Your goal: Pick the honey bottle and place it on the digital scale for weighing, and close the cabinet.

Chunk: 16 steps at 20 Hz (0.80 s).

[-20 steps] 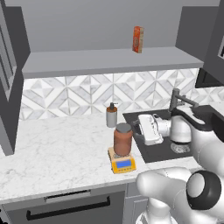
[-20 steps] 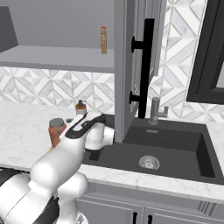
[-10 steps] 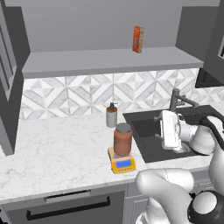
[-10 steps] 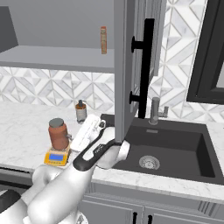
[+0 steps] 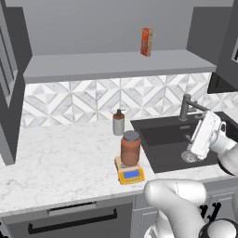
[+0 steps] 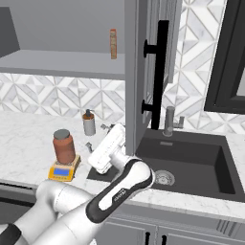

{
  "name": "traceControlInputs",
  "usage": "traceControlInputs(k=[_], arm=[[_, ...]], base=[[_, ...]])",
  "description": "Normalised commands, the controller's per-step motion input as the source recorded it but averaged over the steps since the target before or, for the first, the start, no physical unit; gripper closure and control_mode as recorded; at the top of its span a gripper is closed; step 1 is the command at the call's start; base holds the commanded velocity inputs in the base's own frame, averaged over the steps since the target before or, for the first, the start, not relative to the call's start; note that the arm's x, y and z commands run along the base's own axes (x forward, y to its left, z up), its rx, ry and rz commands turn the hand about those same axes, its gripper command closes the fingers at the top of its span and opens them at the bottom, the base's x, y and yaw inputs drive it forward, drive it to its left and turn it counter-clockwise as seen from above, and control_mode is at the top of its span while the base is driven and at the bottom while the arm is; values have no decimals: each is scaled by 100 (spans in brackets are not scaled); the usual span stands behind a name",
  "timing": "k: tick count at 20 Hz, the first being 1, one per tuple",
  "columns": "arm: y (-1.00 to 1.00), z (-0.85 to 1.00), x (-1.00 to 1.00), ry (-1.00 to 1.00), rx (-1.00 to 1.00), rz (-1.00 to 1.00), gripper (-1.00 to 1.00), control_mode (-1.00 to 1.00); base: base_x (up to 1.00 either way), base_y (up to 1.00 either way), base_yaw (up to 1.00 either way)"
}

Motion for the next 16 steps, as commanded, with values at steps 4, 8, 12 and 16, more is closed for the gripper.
traceControlInputs(k=[4,8,12,16], arm=[[-91,41,-29,-24,38,-14,-100,-100],[-83,27,-22,-13,35,-14,-100,-100],[-75,24,-21,2,22,-7,-100,-100],[-74,33,-37,6,14,-5,-100,-100]], base=[[0,0,0],[0,0,0],[0,0,0],[0,0,0]])
